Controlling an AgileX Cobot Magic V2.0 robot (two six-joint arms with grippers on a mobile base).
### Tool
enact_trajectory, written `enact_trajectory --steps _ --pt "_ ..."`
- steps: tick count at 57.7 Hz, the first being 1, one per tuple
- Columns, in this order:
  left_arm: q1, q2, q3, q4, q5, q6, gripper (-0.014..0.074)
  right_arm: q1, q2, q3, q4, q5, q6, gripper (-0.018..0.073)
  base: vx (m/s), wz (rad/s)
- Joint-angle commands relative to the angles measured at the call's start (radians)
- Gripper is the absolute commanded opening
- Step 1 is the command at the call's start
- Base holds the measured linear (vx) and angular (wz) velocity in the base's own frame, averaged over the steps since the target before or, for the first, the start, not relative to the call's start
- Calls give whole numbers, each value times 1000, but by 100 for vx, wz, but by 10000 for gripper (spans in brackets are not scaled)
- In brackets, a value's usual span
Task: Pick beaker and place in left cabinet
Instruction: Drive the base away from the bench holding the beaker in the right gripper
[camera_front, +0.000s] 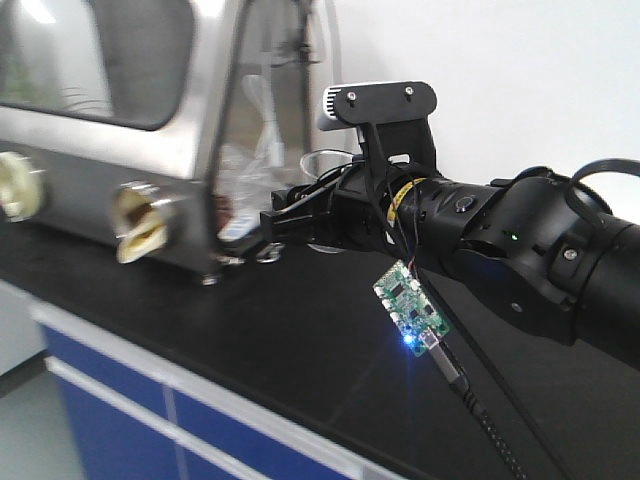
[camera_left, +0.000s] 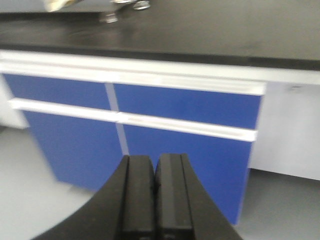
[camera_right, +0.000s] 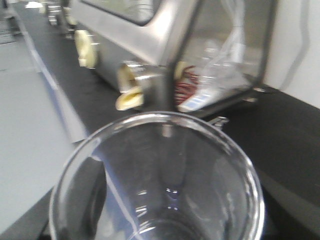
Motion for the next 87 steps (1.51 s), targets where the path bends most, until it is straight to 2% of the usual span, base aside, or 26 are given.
enact_trajectory --steps 1,50,87 --pt "-6 -10 -19 -11 -83 -1 -6 -5 -46 -37 -15 -72 0 54 -15 72" --pt "-6 -10 -19 -11 -83 -1 -6 -5 -46 -37 -15 -72 0 54 -8 66" --pt "-6 -10 -19 -11 -83 -1 -6 -5 -46 -37 -15 -72 0 54 9 57"
